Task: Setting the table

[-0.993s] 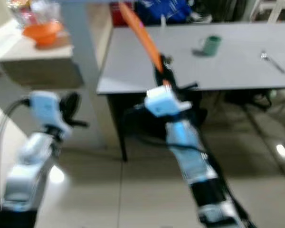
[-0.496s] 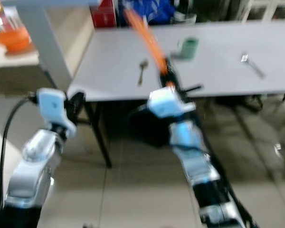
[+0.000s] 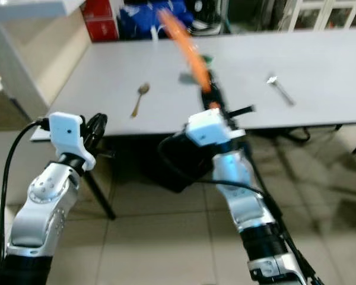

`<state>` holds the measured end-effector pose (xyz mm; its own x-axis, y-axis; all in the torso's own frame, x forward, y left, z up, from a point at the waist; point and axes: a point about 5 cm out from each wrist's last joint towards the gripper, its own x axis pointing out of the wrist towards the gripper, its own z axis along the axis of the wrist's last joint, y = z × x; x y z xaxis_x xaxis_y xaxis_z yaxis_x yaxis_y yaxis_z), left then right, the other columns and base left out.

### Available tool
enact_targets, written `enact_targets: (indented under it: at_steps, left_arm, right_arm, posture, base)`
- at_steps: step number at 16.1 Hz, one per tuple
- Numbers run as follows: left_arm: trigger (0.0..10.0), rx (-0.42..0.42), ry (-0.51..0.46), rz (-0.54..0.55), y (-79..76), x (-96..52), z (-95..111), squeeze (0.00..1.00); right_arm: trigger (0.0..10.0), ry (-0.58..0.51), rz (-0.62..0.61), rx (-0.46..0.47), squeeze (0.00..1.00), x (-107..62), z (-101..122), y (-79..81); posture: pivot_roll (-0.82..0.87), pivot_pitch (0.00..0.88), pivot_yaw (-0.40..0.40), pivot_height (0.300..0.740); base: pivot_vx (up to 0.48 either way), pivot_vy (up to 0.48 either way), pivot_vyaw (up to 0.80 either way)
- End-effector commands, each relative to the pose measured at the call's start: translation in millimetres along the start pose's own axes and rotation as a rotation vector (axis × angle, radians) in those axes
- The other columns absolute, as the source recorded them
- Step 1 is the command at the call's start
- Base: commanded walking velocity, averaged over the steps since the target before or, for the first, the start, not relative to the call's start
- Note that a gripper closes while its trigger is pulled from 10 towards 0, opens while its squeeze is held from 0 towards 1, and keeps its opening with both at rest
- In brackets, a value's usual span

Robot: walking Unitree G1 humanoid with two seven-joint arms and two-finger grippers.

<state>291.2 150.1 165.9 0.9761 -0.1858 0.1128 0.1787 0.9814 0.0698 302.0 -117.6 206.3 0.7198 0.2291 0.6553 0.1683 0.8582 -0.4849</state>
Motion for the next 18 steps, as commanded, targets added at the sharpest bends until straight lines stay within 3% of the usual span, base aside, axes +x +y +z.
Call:
enact_targets:
  at_steps: [1, 6, 8, 12, 17, 18]
  left_arm:
    - [10.0, 0.018, 0.008, 0.023, 8.5, -1.6, 0, 0.0]
    - [10.0, -0.007, 0.002, 0.03, 10.1, -1.2, -1, 0.0]
    - [10.0, -0.001, 0.003, 0.036, 10.2, -1.1, -1, 0.0]
    - [10.0, -0.003, -0.005, 0.048, 11.7, -0.7, 0, 0.0]
    - [10.0, 0.0, -0.015, 0.049, 11.2, 1.9, 2, 0.0]
    - [10.0, 0.003, -0.023, 0.045, 10.1, 2.9, 3, 0.0]
  right_arm:
    - [0.0, -0.072, -0.01, 0.033, 0.0, 8.4, 15, 3.3]
    - [0.0, -0.067, -0.005, 0.034, 0.0, 7.4, 14, 5.2]
    - [0.0, -0.065, -0.004, 0.034, 0.0, 7.3, 14, 5.3]
    - [0.0, -0.059, 0.015, 0.061, 0.0, 9.9, 13, 9.0]
    - [0.0, 0.105, 0.046, 0.372, 0.0, 27.6, 3, 27.2]
    - [0.0, 0.179, 0.03, 0.5, 0.0, 36.8, -3, 31.9]
  posture:
    - [-0.13, 0.0, 0.099, 0.74]
    - [-0.13, 0.0, 0.101, 0.74]
    - [-0.13, 0.0, 0.1, 0.74]
    - [-0.12, 0.0, 0.097, 0.74]
    - [-0.12, 0.0, 0.101, 0.74]
    - [-0.11, 0.0, 0.1, 0.74]
  base:
    - [0.259, -0.401, 0.0]
    - [0.314, -0.352, 0.0]
    - [0.444, 0.0, 0.0]
    - [0.0, 0.0, 0.0]
    - [0.0, 0.0, 0.0]
    - [0.0, 0.0, 0.0]
